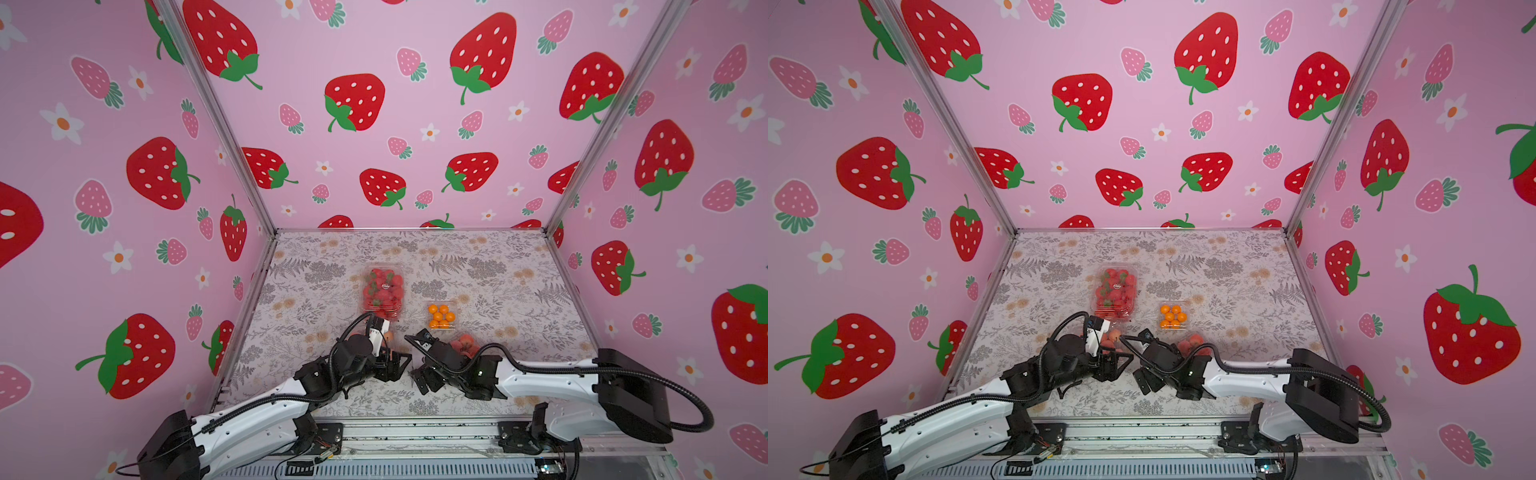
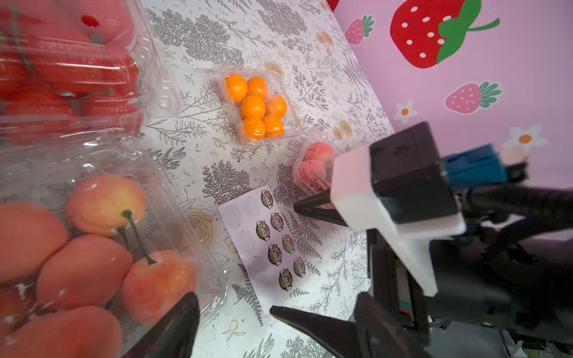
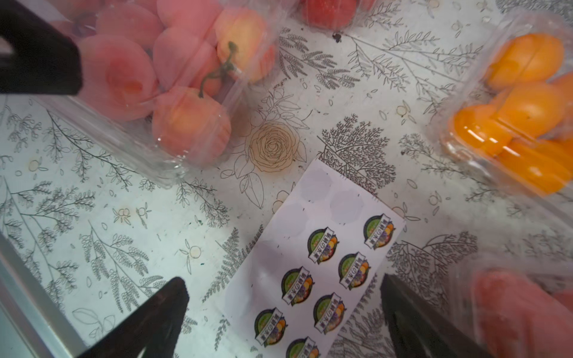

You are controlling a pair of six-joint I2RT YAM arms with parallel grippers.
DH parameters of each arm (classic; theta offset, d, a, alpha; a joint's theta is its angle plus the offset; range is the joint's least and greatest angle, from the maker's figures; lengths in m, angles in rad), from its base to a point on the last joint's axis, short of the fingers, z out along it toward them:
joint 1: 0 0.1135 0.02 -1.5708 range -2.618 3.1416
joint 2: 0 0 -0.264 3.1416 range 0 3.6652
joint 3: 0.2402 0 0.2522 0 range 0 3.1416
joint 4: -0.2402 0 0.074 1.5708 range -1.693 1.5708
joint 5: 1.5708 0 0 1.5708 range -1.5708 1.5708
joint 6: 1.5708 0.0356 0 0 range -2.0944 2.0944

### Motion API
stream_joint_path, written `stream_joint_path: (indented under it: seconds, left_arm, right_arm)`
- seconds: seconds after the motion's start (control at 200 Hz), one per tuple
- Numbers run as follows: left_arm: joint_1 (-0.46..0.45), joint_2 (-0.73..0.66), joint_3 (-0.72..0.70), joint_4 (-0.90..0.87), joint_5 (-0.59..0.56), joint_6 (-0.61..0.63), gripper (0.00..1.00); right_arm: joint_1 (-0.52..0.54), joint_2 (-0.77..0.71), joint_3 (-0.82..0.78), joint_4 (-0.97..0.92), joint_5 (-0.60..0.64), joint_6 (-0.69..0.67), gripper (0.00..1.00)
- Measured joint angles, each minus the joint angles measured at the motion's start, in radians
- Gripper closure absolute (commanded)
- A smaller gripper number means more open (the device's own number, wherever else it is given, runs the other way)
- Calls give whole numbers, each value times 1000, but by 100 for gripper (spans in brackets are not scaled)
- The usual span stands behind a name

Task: Label fruit boxes
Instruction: Pick up the label sticker from the center of the board.

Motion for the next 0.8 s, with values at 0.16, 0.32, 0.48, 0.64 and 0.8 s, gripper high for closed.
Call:
stream_joint_path:
  seconds: [0.16,0.32,0.48,0.64,0.8]
  left_arm:
    - [0,-34,-1,-57,-24,-3,39]
    - [0,-92,-18,-67,-40,-8,41]
    - [0,-110,-23,-83,-60,-10,40]
    - [0,-118,-24,-100,-74,-10,40]
    - [0,-122,-24,-101,-82,-10,40]
  right_arm:
    - [1,14,-44,31,8,41,4]
    - [1,29,-68,39,6,75,4]
    - [4,67,-69,97,11,100,7]
    - [43,124,-40,122,68,124,15]
    - [59,143,-38,131,123,172,29]
